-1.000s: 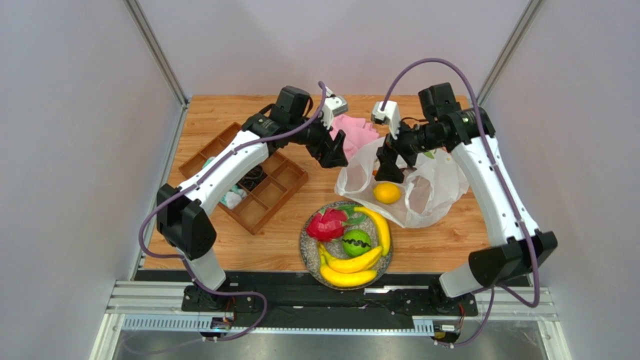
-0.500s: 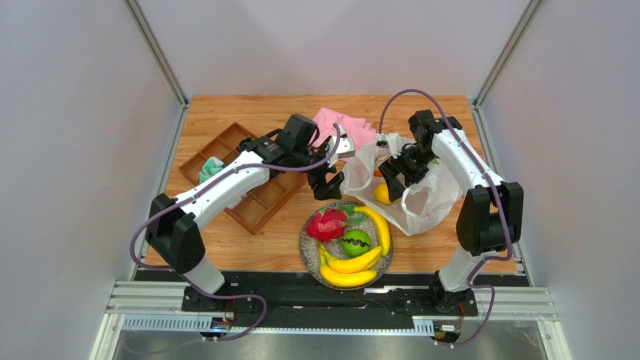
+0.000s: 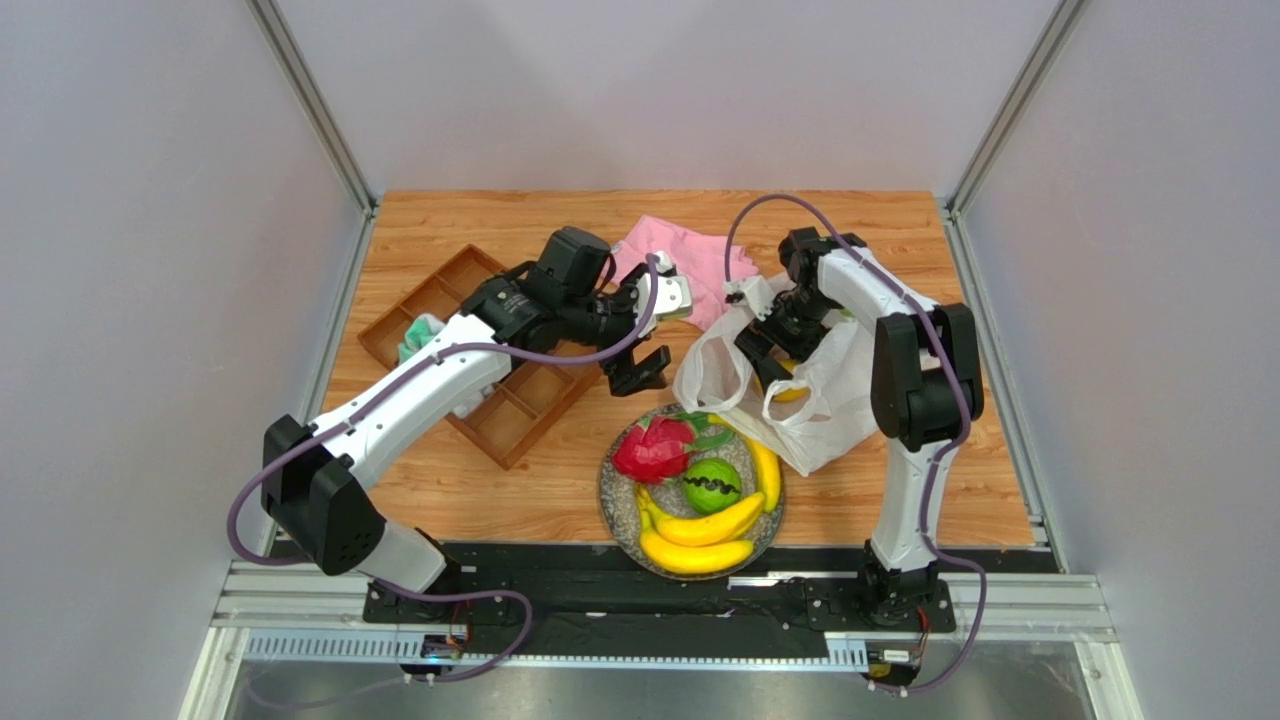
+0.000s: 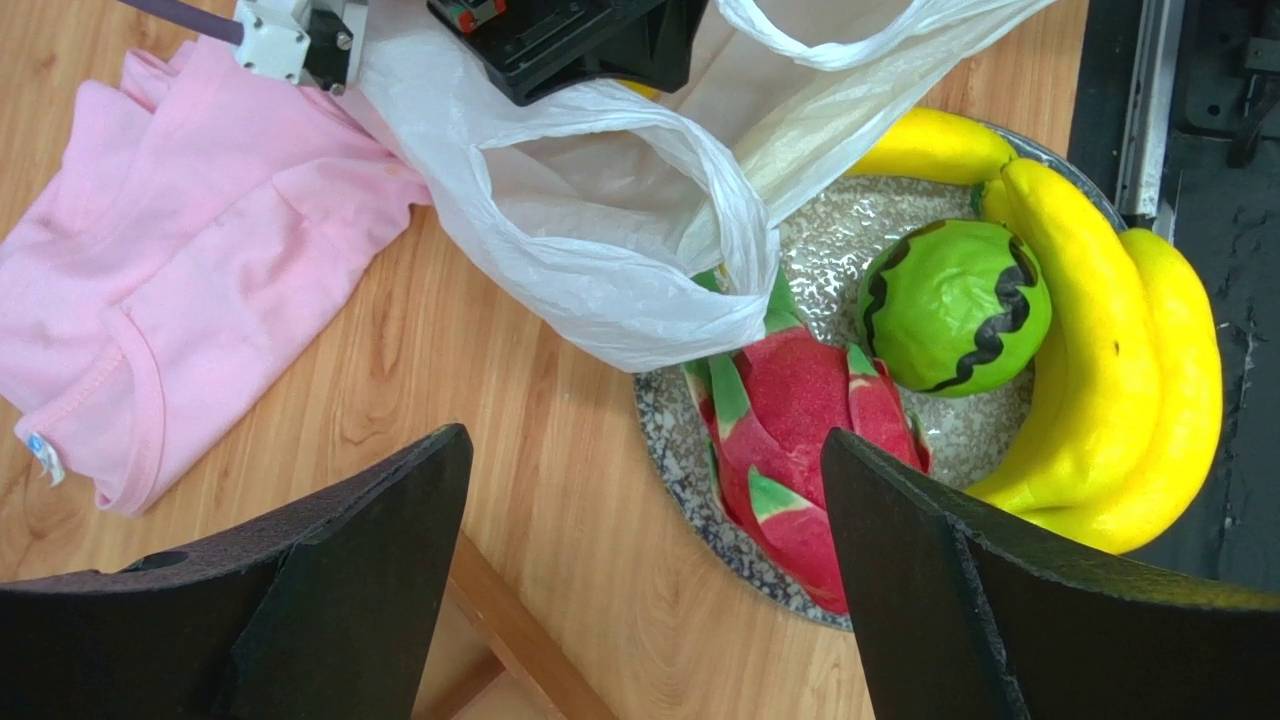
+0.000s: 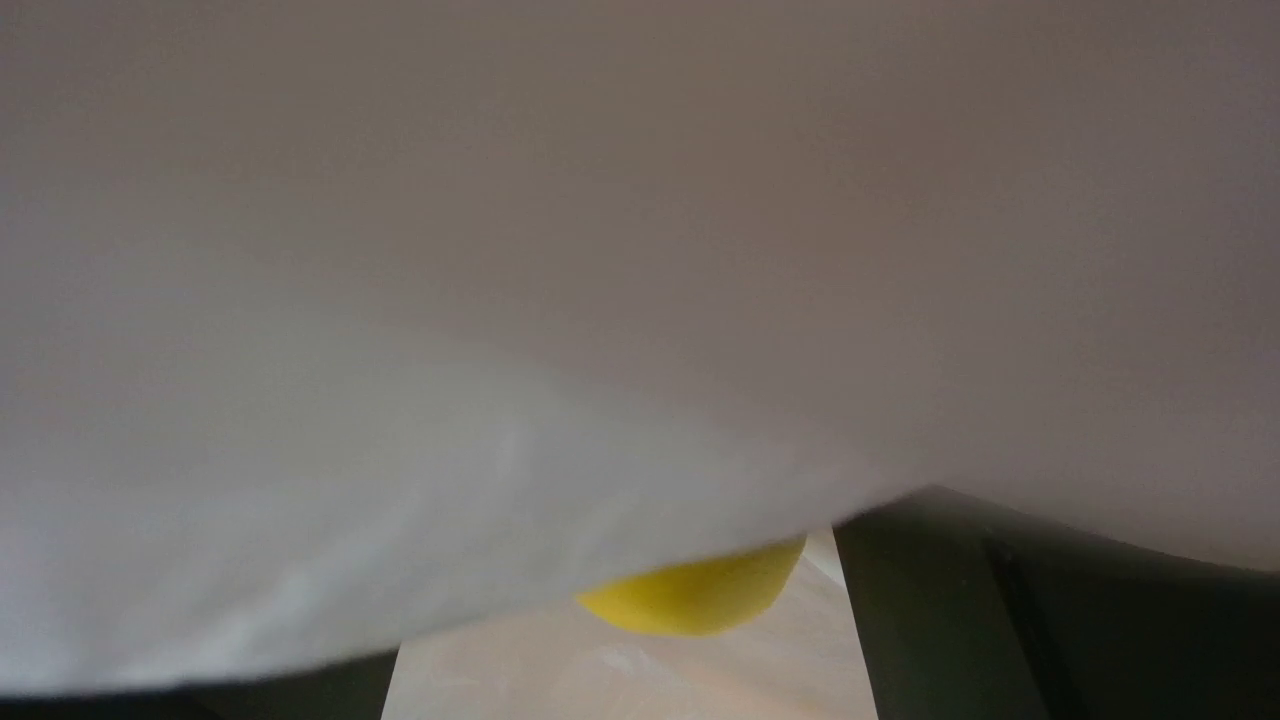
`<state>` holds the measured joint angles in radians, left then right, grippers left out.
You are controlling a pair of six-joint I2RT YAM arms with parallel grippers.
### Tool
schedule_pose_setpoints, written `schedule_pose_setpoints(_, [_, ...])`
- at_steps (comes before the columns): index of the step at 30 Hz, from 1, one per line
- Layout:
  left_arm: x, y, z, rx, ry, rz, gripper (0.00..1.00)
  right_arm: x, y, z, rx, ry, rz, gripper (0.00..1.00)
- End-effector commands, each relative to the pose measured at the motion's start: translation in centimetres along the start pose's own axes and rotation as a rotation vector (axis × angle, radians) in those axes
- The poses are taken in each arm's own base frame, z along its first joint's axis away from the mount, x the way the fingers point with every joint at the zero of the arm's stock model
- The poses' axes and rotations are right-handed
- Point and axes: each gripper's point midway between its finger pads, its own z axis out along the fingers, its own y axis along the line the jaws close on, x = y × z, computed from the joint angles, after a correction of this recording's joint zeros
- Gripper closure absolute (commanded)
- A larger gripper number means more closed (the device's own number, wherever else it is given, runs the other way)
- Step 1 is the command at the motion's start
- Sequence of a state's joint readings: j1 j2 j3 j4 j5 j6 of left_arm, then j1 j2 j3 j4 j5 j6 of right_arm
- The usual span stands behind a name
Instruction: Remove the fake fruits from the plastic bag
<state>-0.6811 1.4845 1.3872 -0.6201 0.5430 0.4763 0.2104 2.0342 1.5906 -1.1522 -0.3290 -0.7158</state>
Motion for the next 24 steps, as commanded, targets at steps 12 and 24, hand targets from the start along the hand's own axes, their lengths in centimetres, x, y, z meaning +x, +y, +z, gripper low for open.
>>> schedule_pose_setpoints(12, [-1.2,1.0,-1.7,-0.090,-0.028,0.032,0.05,-2.7,7.6,-12.8,-0.004,-0.254,-0.153,0.37])
schedule_pose_setpoints(24, [-1.8,1.8,-3.8,-0.203,-0.050,0.021,0.04,-6.2,16.3,-21.6,-0.051,-0.570,-0.210,0.41])
